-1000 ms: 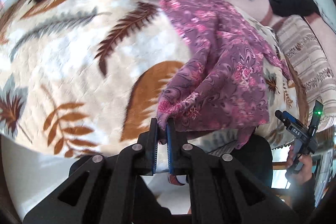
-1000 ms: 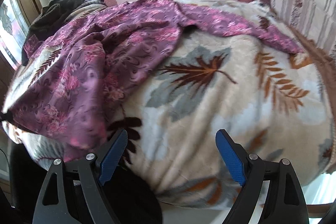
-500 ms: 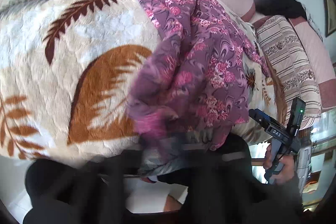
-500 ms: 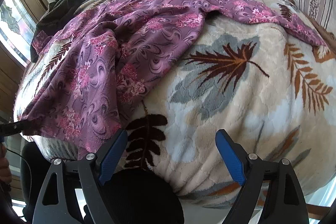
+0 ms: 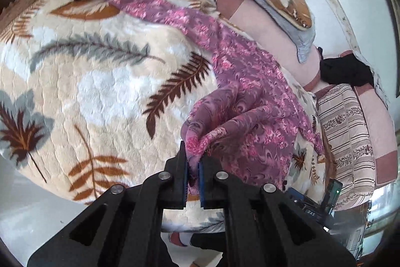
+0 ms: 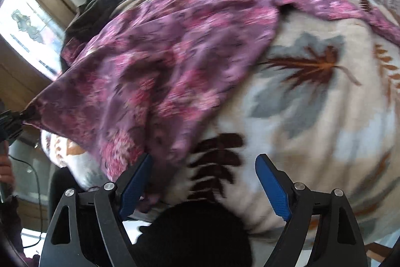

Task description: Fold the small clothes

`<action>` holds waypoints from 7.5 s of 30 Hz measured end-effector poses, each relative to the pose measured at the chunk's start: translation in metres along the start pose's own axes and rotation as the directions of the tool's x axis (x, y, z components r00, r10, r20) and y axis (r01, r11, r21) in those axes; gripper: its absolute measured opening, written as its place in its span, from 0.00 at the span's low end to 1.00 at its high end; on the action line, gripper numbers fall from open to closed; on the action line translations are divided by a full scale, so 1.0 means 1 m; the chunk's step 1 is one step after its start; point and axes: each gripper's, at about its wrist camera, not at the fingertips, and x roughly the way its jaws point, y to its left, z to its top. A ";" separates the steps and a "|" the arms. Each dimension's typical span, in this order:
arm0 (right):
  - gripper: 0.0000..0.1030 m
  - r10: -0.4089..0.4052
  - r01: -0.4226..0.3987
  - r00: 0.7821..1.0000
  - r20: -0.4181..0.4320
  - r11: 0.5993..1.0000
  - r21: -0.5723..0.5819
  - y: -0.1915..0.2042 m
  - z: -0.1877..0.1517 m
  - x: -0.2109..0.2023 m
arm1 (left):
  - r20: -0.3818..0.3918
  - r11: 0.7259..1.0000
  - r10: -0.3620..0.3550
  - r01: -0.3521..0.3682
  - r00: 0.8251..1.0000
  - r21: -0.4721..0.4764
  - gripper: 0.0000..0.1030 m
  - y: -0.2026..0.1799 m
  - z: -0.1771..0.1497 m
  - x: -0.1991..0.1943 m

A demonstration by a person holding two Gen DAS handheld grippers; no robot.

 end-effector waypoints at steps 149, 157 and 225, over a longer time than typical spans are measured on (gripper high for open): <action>0.03 -0.592 0.037 0.743 0.311 0.501 0.865 -0.395 0.154 -0.133 | -0.035 0.888 0.110 -0.082 0.993 0.452 0.80 -0.160 0.070 0.192; 0.21 -0.471 -0.223 0.779 0.414 0.408 0.885 -0.423 0.116 -0.112 | -0.171 0.953 0.087 -0.032 0.981 0.300 0.80 -0.133 0.083 0.238; 0.03 -0.011 -0.472 0.811 0.585 0.580 0.664 -0.182 0.186 0.036 | -0.239 0.988 -0.134 0.148 0.962 0.038 0.17 -0.119 0.156 0.237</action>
